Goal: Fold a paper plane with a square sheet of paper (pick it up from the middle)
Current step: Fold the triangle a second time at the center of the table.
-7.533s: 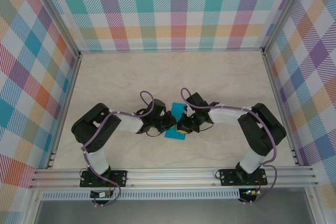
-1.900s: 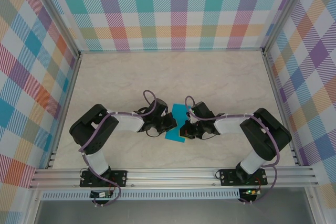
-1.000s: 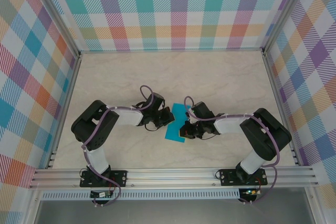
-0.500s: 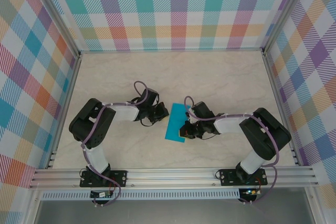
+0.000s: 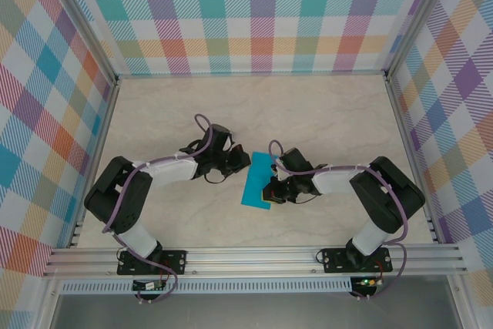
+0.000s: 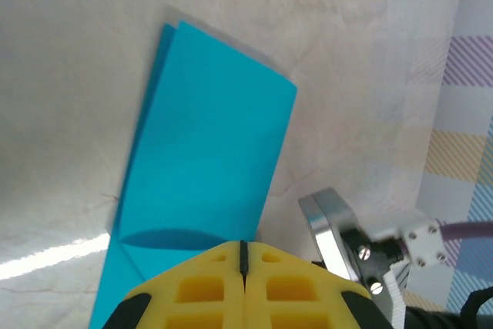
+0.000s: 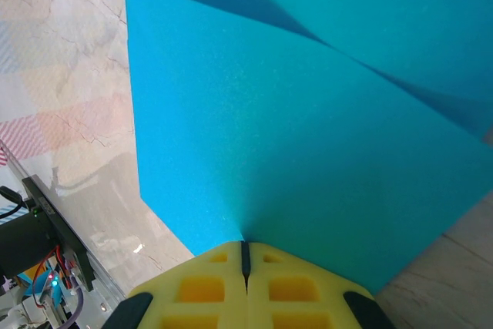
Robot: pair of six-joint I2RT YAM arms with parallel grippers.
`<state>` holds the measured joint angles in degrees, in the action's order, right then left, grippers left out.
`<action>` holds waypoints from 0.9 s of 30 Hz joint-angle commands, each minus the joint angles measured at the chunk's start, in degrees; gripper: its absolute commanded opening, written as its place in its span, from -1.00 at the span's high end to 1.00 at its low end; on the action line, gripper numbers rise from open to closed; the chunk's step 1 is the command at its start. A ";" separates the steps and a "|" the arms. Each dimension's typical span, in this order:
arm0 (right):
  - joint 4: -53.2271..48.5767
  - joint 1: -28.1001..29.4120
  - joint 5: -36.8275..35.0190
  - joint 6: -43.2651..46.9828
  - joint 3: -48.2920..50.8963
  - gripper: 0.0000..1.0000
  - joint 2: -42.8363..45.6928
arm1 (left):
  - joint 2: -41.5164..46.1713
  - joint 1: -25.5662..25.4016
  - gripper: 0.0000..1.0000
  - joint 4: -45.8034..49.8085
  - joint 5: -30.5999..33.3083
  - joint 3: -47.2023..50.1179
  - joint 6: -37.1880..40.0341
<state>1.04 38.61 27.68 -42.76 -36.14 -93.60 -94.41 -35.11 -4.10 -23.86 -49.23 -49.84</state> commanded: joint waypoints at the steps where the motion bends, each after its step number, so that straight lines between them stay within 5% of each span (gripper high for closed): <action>1: -7.54 0.50 -4.01 0.75 1.34 0.94 -2.30 | -1.64 -1.24 1.00 -1.65 -1.53 2.42 0.21; 19: -8.46 0.50 -0.95 -1.00 -4.32 0.89 2.64 | -9.30 -1.19 1.00 -2.87 4.19 5.17 -0.92; 27: -9.32 0.46 -0.66 -0.83 -12.24 0.86 -2.75 | -9.47 -1.37 1.00 -2.88 3.82 5.46 -0.96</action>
<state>-6.72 38.74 26.85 -43.11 -45.80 -93.58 -101.95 -36.25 -9.82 -23.33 -45.52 -50.37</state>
